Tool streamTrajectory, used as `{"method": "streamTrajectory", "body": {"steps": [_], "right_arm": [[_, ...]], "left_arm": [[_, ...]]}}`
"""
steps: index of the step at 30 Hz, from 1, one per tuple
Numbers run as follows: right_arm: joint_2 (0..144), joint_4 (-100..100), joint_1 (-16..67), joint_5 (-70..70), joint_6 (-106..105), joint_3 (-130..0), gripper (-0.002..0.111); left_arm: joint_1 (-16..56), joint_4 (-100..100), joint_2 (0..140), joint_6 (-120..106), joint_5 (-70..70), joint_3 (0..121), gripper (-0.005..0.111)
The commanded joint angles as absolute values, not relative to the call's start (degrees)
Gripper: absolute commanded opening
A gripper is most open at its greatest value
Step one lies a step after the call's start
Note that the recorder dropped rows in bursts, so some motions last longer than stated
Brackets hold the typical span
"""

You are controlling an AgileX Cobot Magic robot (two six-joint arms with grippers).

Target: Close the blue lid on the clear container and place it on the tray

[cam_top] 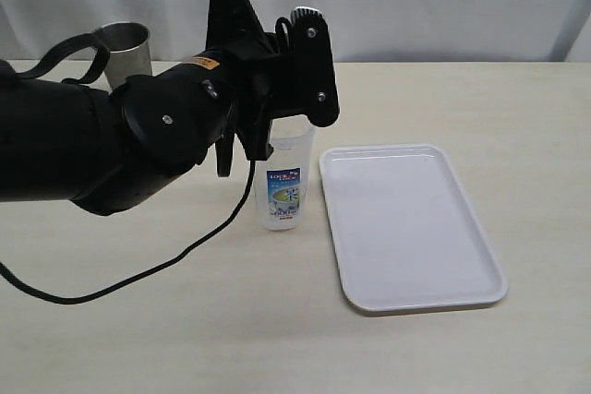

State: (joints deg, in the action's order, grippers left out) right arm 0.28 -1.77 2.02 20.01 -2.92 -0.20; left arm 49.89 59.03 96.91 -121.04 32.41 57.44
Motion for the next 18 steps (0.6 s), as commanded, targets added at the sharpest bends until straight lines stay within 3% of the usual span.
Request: {"method": "streamTrajectory", "body": {"steps": [1, 18], "right_arm": [[0.00, -1.75, 2.18, 19.77, -3.09, 0.00, 0.005], [0.00, -1.75, 2.18, 19.77, -3.09, 0.00, 0.005]], "left_arm": [[50.02, 60.98, 96.80, -122.78, 34.36, 57.42, 0.000], [52.69, 62.70, 96.80, -122.78, 38.60, 57.42, 0.000]]}}
